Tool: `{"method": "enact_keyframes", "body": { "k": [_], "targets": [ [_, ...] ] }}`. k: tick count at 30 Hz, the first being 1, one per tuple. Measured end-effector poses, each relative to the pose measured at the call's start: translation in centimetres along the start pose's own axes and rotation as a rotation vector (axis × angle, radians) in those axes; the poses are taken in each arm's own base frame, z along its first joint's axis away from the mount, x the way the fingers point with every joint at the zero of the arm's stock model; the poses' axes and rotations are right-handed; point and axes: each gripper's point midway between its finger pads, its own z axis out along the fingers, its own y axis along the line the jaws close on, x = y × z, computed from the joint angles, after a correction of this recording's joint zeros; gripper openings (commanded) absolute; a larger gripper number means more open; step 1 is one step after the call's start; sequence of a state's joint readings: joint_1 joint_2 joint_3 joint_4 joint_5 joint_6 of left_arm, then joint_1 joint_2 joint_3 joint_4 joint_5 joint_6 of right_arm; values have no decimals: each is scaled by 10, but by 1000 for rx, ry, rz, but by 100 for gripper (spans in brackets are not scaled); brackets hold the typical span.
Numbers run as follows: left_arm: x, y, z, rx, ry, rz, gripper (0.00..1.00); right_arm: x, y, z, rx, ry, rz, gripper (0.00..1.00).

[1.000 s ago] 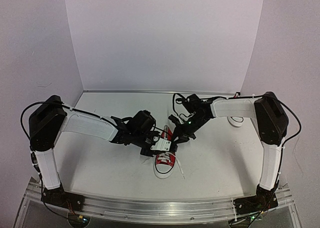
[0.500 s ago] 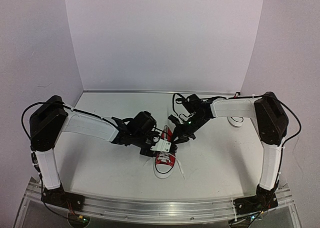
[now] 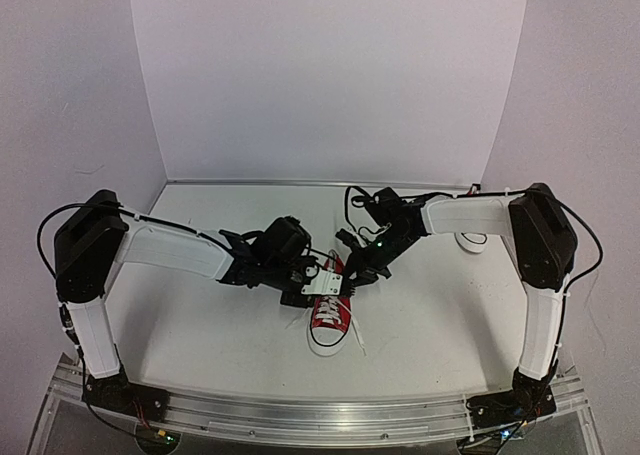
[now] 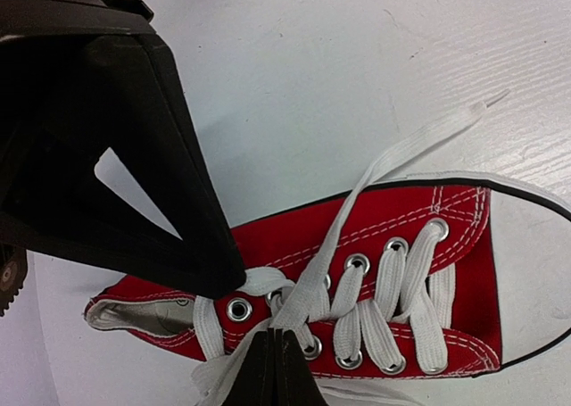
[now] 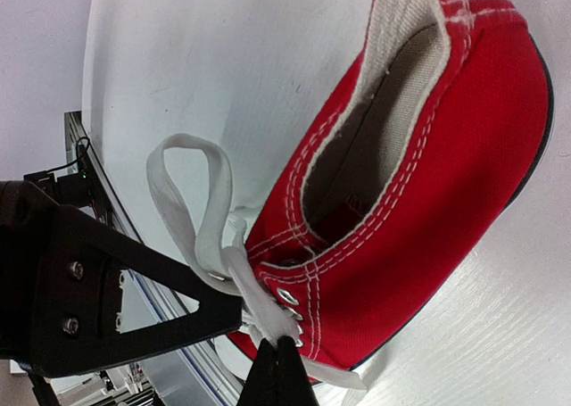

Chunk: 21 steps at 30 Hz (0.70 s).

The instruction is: Tie the shoes

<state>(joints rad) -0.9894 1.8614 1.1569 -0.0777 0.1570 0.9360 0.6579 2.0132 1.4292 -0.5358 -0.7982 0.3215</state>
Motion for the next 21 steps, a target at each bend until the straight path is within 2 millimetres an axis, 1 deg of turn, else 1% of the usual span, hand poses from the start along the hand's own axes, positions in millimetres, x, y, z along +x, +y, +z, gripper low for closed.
{"method": "enact_keyframes", "body": {
  "k": [10,21],
  "targets": [
    [-7,13,0,-55,-30,-138,0,-1,5,-4,-8,-9,1,0],
    [-2,19,7,-90,-24,-331,0,-7,11,-9,-20,-37,14,0]
  ]
}}
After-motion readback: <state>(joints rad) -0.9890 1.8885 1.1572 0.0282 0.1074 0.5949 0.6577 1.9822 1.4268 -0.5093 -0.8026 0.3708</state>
